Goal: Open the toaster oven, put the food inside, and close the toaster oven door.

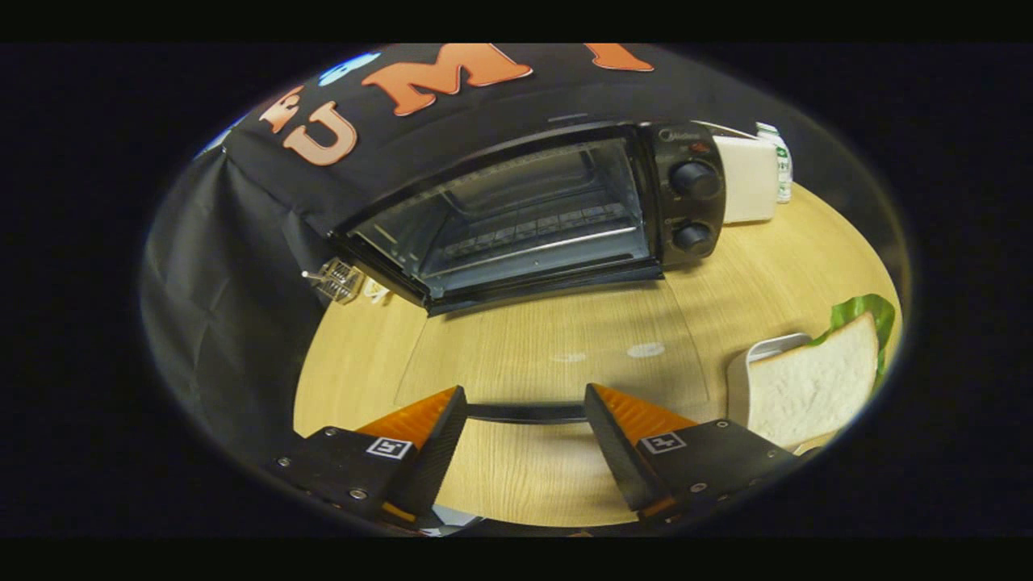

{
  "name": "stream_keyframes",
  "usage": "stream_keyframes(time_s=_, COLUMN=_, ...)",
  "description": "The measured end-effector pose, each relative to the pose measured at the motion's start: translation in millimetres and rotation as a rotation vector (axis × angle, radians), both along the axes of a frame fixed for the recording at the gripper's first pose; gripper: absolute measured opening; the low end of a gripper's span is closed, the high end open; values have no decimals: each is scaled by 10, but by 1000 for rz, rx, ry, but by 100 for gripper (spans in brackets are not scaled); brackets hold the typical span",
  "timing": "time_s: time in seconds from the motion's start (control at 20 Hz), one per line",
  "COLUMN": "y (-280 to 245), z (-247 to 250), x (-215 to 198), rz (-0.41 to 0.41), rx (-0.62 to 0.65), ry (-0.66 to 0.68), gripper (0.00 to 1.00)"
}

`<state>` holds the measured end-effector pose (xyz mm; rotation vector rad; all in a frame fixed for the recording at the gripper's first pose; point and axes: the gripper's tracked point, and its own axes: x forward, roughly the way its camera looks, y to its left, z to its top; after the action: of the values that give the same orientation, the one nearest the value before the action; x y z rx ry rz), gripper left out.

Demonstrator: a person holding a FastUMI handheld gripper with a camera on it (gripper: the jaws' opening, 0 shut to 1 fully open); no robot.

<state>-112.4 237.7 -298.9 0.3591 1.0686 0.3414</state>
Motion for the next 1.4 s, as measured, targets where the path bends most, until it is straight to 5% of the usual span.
stream_keyframes(time_s=0.45, y=-1328, z=700, x=123, rz=-55, rx=-113, ry=-188, gripper=96)
stream_keyframes(time_s=0.75, y=-2384, z=435, x=147, rz=-98, rx=-290, ry=-162, gripper=99)
stream_keyframes(time_s=1.25, y=-2405, z=-342, x=-126, rz=-186, rx=-68, ry=92, gripper=96)
stream_keyframes(time_s=1.4, y=-2294, z=-337, x=-133, rz=-206, rx=35, ry=138, gripper=79)
